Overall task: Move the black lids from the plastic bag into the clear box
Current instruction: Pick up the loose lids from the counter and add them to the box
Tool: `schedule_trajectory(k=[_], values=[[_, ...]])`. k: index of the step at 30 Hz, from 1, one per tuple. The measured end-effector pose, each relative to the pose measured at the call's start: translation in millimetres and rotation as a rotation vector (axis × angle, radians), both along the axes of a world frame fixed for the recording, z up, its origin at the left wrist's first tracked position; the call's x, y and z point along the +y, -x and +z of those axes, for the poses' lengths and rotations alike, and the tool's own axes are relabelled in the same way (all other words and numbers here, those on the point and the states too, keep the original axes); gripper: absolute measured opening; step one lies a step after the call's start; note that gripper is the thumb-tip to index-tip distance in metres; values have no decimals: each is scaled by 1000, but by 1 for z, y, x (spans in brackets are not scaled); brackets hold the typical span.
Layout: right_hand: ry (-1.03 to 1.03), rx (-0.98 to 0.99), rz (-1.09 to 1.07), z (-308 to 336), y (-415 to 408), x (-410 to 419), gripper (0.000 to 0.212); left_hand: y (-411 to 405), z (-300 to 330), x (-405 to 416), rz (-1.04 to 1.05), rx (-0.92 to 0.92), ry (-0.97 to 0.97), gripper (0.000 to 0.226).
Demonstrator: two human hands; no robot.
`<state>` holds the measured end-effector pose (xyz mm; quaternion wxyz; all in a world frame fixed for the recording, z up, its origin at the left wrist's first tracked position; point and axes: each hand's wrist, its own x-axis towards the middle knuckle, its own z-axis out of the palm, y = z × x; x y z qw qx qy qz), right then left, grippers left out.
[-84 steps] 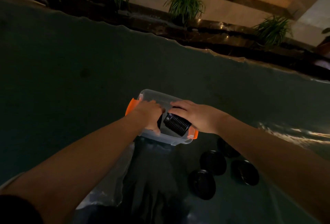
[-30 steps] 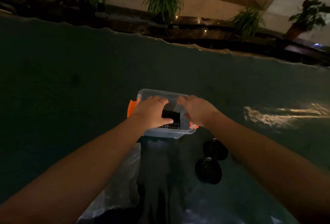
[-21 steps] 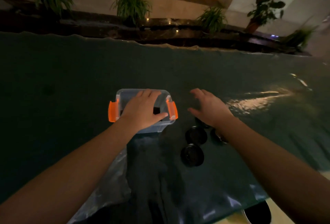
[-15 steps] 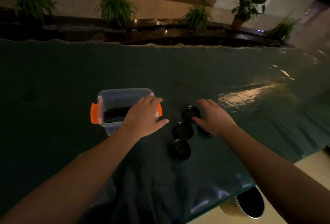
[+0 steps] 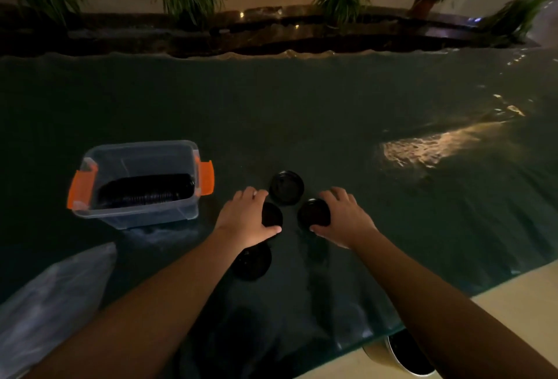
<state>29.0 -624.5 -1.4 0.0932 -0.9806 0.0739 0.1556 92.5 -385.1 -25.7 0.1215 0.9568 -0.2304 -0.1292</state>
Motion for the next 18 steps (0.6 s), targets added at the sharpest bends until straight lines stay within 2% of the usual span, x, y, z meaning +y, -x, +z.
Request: schedule_trajectory(k=[6,9,18], values=[[-32,56,31,-33,-14,-10,94,-4,-26,-20,53,108,-91,107],[-46,66,29,-41,-19,-9,100,-5,-33,-22,63,133,-88,103],[-108,75,-5,-34,-20,0,95,10,-14,7,55,24,37,100]])
